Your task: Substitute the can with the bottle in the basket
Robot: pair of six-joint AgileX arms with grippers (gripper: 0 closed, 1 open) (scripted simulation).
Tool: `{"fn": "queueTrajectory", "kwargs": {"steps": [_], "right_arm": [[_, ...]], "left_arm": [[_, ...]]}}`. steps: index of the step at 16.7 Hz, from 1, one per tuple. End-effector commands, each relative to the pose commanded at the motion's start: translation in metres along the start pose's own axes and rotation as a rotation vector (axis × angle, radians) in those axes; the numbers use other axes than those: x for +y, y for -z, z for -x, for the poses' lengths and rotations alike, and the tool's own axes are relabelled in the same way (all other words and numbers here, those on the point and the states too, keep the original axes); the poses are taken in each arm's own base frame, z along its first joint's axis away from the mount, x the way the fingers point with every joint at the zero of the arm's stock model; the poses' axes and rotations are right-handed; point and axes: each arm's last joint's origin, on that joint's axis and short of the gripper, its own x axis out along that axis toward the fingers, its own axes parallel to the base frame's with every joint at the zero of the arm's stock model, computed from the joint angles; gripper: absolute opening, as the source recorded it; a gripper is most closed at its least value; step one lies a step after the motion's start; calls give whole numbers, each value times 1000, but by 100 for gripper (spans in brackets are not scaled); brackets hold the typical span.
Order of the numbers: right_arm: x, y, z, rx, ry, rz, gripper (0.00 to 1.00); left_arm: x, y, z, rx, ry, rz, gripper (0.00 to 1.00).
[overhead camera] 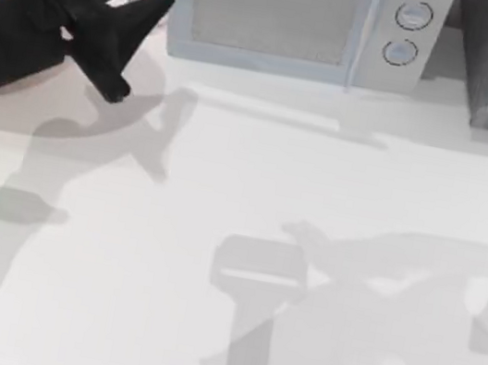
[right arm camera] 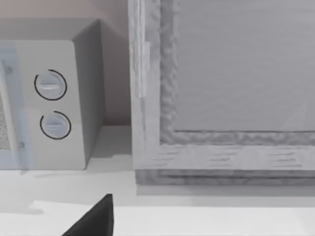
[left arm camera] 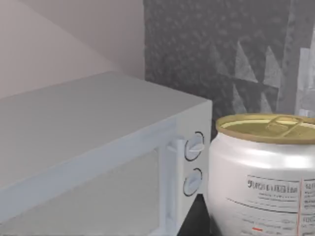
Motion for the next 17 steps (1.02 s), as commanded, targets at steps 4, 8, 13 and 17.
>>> {"fn": "queueTrajectory", "kwargs": {"steps": [4, 8, 13, 17], "right_arm": [[0, 0, 0, 0, 0, 0, 100], [0, 0, 0, 0, 0, 0, 100], [0, 0, 0, 0, 0, 0, 100], [0, 0, 0, 0, 0, 0, 100]], "left_arm": [[20, 39, -70, -12, 251, -7, 0], [26, 103, -124, -16, 472, -9, 0], [20, 185, -156, -11, 676, -3, 0], [15, 223, -162, -6, 757, 4, 0]]}}
